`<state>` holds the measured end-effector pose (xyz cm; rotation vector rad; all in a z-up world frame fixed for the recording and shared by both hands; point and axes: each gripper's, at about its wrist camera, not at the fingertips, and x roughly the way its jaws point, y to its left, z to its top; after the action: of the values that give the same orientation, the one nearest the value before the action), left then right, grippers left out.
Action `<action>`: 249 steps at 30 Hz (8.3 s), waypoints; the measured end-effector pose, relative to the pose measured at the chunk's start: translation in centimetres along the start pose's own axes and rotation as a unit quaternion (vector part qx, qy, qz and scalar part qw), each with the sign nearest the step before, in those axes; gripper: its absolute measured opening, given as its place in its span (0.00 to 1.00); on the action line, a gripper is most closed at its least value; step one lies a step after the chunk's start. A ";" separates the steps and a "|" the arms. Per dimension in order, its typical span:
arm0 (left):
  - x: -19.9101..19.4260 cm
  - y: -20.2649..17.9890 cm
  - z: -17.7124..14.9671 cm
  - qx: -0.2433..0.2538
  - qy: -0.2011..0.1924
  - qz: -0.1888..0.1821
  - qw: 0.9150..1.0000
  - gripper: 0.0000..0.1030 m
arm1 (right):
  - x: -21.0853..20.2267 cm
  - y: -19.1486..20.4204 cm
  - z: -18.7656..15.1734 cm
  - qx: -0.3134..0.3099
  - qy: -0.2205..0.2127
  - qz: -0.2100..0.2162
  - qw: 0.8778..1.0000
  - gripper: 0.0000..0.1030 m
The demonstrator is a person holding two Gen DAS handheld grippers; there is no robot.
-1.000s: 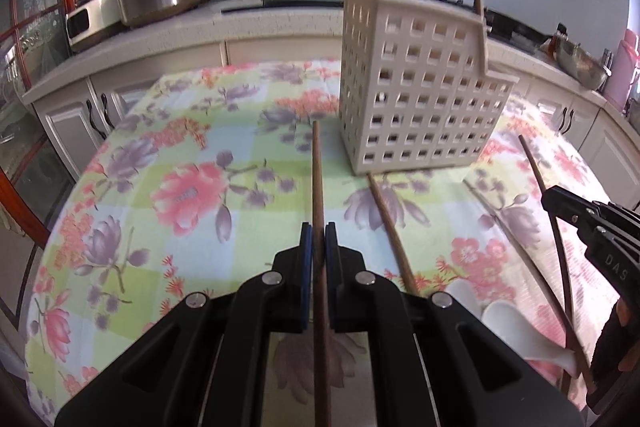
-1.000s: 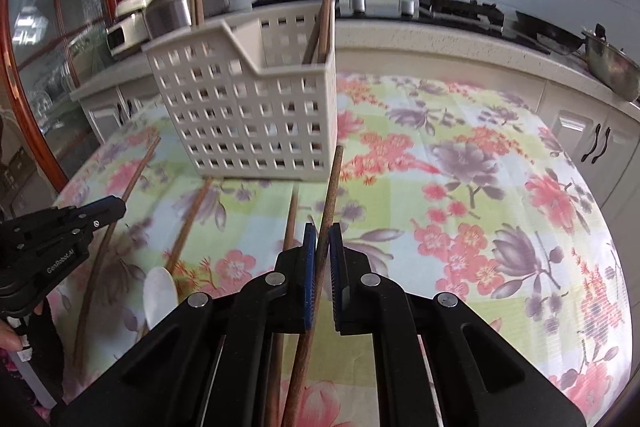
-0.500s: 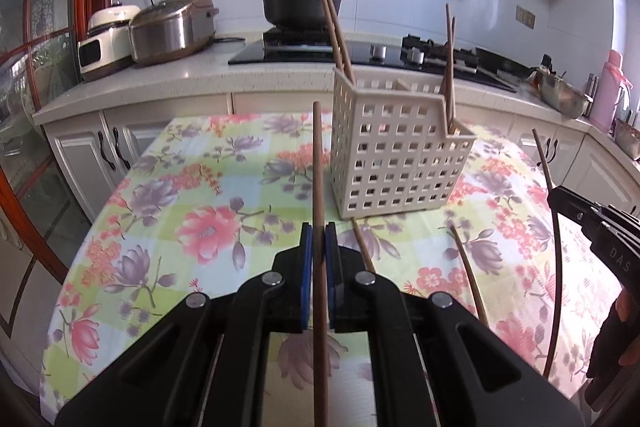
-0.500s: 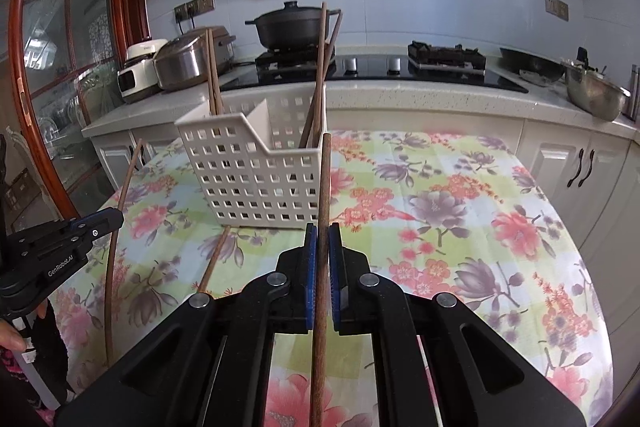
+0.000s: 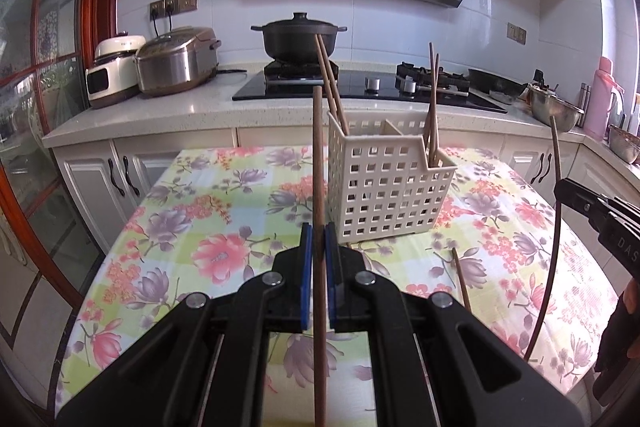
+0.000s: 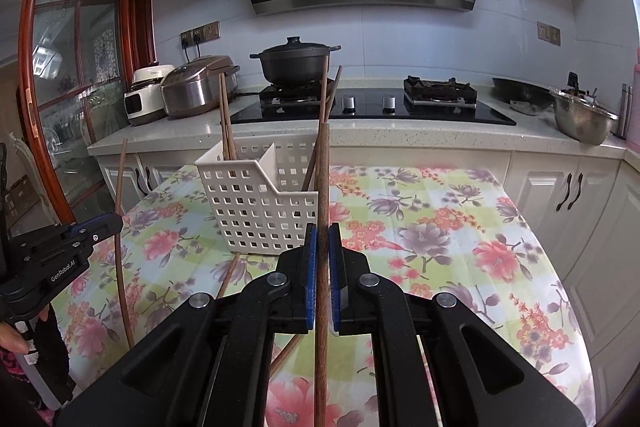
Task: Organize utensils
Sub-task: 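Lift the left gripper's chopstick upright over the caddy while the right gripper raises its chopstick too, then lower the left gripper's chopstick into the caddy and open it while the right gripper releases its own, then grasp the chopstick lying across the caddy rim with the right gripper, then lift that chopstick upright with the right gripper and lower it into the caddy, then open the right gripper to release the chopstick while the left gripper moves back over the table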
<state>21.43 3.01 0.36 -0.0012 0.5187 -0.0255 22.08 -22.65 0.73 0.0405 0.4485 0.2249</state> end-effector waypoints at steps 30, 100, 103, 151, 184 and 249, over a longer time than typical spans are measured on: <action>-3.4 -0.6 2.3 0.015 -0.046 0.000 0.999 0.06 | -3.2 1.2 2.4 -0.022 -0.041 -0.002 0.999 0.06; 15.8 -1.0 13.9 -0.050 0.005 -0.034 0.998 0.07 | 16.6 0.2 6.2 0.026 0.068 0.059 0.996 0.03; 15.7 -0.9 13.7 -0.050 0.004 -0.037 0.998 0.08 | 15.7 0.3 6.4 0.023 0.054 0.063 0.996 0.03; 9.7 -1.1 12.6 -0.050 -0.049 -0.043 0.997 0.51 | 7.6 1.4 7.7 -0.005 -0.064 0.076 0.995 0.09; 7.0 -1.1 8.0 -0.051 -0.023 -0.037 0.998 0.53 | 11.2 1.2 -3.7 -0.023 0.098 0.073 0.992 0.12; 8.1 0.4 7.5 -0.027 -0.032 -0.001 0.999 0.60 | 12.2 1.8 13.9 0.000 -0.069 0.059 0.996 0.06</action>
<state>32.16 3.17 2.85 -0.0557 0.4560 -0.0126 38.45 -17.99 8.19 0.0814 0.3086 0.3363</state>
